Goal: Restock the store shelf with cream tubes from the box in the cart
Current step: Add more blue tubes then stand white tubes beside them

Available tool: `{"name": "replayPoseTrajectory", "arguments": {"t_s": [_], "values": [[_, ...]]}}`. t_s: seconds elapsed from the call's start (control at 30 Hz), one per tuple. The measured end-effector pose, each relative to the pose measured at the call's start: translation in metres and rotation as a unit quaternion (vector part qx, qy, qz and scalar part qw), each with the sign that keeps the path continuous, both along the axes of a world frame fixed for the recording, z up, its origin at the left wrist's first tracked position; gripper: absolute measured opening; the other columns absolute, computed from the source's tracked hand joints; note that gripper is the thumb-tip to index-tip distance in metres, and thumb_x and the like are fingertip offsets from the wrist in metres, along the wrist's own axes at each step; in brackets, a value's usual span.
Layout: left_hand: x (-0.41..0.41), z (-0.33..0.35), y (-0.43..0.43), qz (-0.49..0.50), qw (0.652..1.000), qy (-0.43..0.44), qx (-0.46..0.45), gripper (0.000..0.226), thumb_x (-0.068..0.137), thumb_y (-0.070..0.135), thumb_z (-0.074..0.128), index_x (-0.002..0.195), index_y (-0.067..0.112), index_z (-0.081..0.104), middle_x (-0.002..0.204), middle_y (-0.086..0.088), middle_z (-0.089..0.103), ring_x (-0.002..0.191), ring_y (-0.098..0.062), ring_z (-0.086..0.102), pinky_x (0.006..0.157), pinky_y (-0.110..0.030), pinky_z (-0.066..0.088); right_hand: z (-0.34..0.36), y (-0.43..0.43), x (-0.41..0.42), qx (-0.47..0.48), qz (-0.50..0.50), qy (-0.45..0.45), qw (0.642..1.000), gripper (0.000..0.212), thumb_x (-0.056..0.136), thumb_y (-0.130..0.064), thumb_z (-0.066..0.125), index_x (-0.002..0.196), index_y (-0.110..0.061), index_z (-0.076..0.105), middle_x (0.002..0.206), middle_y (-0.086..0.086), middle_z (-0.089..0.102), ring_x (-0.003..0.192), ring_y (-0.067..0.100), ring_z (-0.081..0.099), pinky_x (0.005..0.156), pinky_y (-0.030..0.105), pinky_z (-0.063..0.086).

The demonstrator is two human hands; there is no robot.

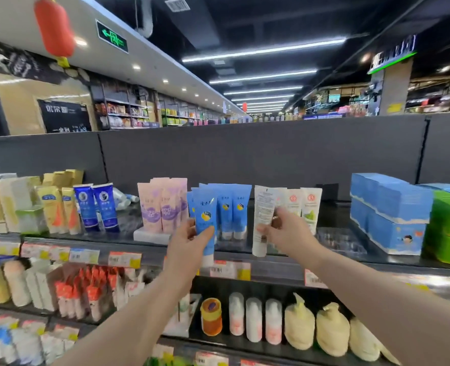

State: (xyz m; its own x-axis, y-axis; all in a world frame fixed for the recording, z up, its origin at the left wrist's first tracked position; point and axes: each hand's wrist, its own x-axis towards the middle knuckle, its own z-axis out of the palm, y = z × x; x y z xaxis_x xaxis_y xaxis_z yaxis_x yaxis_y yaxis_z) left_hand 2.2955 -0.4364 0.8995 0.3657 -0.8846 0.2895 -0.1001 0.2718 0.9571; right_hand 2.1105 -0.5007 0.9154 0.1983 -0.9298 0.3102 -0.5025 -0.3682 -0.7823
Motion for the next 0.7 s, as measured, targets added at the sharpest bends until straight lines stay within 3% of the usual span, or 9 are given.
{"name": "replayPoseTrajectory", "arguments": {"t_s": [0.2, 0.33, 0.4, 0.47, 0.7], "values": [[0.007, 0.008, -0.048, 0.033, 0.999, 0.026, -0.032, 0.016, 0.092, 0.014, 0.057, 0.107, 0.019, 0.058, 0.105, -0.004, 0.067, 0.095, -0.019, 0.066, 0.084, -0.036, 0.054, 0.002, -0.069, 0.021, -0.009, 0.011, 0.001, 1.0, 0.017, 0.087, -0.028, 0.066, 0.096, -0.028, 0.052, 0.085, -0.013, 0.059, 0.077, 0.006, 0.056, 0.064, 0.023, 0.044], [0.011, 0.006, -0.068, 0.045, 0.998, 0.029, -0.031, 0.014, 0.091, 0.015, 0.059, 0.1, 0.025, 0.06, 0.106, -0.003, 0.067, 0.099, -0.021, 0.065, 0.088, -0.041, 0.054, -0.005, -0.091, 0.037, 0.0, 0.03, 0.023, 0.999, 0.022, 0.085, -0.03, 0.067, 0.101, -0.028, 0.052, 0.095, -0.01, 0.062, 0.085, 0.011, 0.059, 0.072, 0.025, 0.046], [0.014, 0.005, -0.076, 0.046, 0.998, 0.02, -0.026, 0.014, 0.09, 0.017, 0.059, 0.099, 0.029, 0.059, 0.107, -0.001, 0.067, 0.099, -0.02, 0.065, 0.089, -0.043, 0.053, -0.008, -0.094, 0.042, 0.007, 0.036, 0.032, 0.999, 0.025, 0.086, -0.03, 0.066, 0.107, -0.027, 0.052, 0.097, -0.011, 0.061, 0.084, 0.008, 0.058, 0.068, 0.021, 0.044], [0.019, 0.005, -0.083, 0.036, 0.999, 0.016, -0.031, 0.014, 0.091, 0.019, 0.059, 0.101, 0.028, 0.058, 0.106, 0.0, 0.067, 0.098, -0.017, 0.065, 0.087, -0.041, 0.054, -0.011, -0.095, 0.046, 0.012, 0.036, 0.041, 0.998, 0.029, 0.087, -0.031, 0.065, 0.112, -0.027, 0.051, 0.096, -0.013, 0.057, 0.082, 0.005, 0.055, 0.061, 0.016, 0.04], [0.029, 0.002, -0.095, -0.016, 0.999, 0.02, -0.036, 0.014, 0.091, 0.017, 0.058, 0.094, 0.03, 0.055, 0.101, 0.005, 0.065, 0.092, -0.009, 0.064, 0.069, -0.023, 0.051, -0.015, -0.093, 0.055, 0.021, 0.019, 0.02, 0.999, 0.033, 0.088, -0.032, 0.065, 0.118, -0.026, 0.054, 0.096, -0.012, 0.063, 0.081, 0.002, 0.059, 0.062, 0.014, 0.042]]}}
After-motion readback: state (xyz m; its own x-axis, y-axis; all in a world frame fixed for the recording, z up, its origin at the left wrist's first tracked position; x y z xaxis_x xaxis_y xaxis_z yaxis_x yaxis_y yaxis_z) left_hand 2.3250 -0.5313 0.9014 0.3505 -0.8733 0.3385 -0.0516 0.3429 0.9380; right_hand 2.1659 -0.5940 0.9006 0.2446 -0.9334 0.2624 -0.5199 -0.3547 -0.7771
